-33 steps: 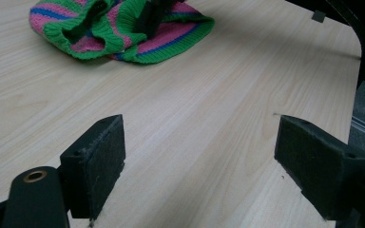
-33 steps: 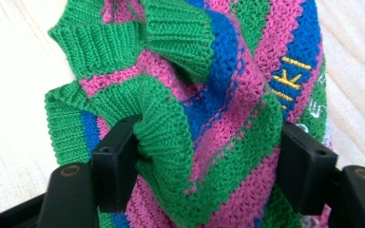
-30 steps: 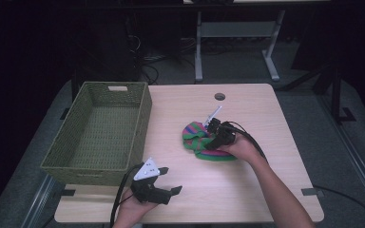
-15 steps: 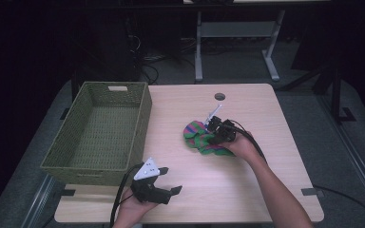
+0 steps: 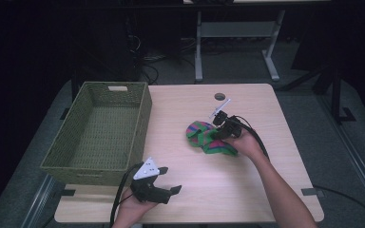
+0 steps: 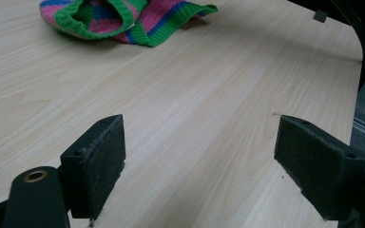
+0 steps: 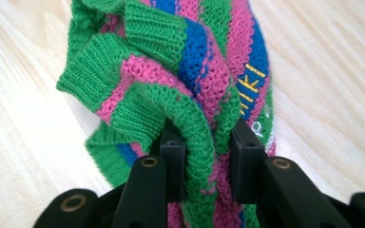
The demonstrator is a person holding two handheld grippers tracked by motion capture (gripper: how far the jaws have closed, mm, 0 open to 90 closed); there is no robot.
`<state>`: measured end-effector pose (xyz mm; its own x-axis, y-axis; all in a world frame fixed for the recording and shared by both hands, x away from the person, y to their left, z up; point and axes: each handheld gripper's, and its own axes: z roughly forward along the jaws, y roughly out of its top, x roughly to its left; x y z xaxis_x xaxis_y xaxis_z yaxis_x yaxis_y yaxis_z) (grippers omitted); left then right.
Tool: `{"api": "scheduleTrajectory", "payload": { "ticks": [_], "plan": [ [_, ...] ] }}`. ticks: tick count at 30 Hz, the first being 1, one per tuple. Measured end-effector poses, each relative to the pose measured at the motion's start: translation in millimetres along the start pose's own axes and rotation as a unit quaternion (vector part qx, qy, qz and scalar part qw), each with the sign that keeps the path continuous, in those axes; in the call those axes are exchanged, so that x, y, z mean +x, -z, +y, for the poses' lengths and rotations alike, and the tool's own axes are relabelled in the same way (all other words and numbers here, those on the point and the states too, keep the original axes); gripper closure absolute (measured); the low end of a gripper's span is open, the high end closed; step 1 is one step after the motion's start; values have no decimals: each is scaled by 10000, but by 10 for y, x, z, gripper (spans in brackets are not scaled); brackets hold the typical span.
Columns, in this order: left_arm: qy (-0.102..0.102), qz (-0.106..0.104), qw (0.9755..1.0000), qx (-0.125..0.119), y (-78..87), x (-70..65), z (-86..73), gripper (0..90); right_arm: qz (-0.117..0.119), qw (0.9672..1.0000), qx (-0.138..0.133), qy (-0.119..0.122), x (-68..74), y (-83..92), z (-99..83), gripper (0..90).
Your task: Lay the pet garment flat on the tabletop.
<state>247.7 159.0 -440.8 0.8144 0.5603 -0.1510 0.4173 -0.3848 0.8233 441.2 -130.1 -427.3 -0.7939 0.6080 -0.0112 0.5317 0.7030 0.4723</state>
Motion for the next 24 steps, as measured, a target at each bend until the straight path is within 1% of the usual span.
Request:
{"api": "scheduleTrajectory", "payload": {
  "ticks": [2, 3, 4, 5, 7, 8, 9, 11, 13, 14, 16, 19, 22, 23, 24],
  "plan": [
    [25, -3, 10000, -4, -5, -5, 0, 171, 65, 9999, -69, -45, -25, 46, -12, 719],
    [25, -3, 10000, -4, -5, -5, 0, 171, 65, 9999, -69, -45, -25, 46, -12, 719],
    [23, -6, 10000, 6, -8, -6, -2, 171, 52, 9999, -97, -58, -30, 73, -17, 720],
    [37, -12, 10000, 5, -9, -10, -6, 171, 69, 9998, -156, -91, -44, 144, -22, 722],
    [18, -5, 10000, 0, -7, -10, -6, 171, 83, 9997, -189, -123, -45, 172, -22, 723],
    [28, -1, 10000, -13, -2, -10, -6, 171, 85, 9995, -259, -127, -49, 210, -24, 723],
    [37, -13, 10000, -28, 3, -7, -7, 171, 186, 9988, -392, -207, -51, 290, -26, 723],
    [55, -12, 10000, -30, 7, -4, -8, 171, 210, 9986, -444, -211, -50, 340, -23, 723],
    [44, 3, 10000, -28, 11, -1, -8, 171, 189, 9987, -432, -201, -47, 363, -18, 724],
    [49, 13, 10000, -47, 16, 5, -8, 171, 152, 9987, -470, -157, -30, 414, -7, 725],
    [70, 13, 10000, -62, 20, 4, -9, 171, 179, 9985, -512, -120, -9, 470, 5, 725],
    [62, 14, 10000, -72, 20, 4, -10, 171, 156, 9983, -568, -47, 27, 573, 30, 725],
    [93, 0, 9999, -94, 21, 3, -11, 171, 281, 9971, -708, -75, 63, 673, 38, 726],
    [115, -9, 9999, -92, 20, 0, -12, 171, 281, 9971, -708, -75, 63, 673, 38, 726],
    [35, 5, 10000, -58, 23, 9, -7, 171, 298, 9968, -732, -78, 79, 700, 38, 725]
  ]
}}
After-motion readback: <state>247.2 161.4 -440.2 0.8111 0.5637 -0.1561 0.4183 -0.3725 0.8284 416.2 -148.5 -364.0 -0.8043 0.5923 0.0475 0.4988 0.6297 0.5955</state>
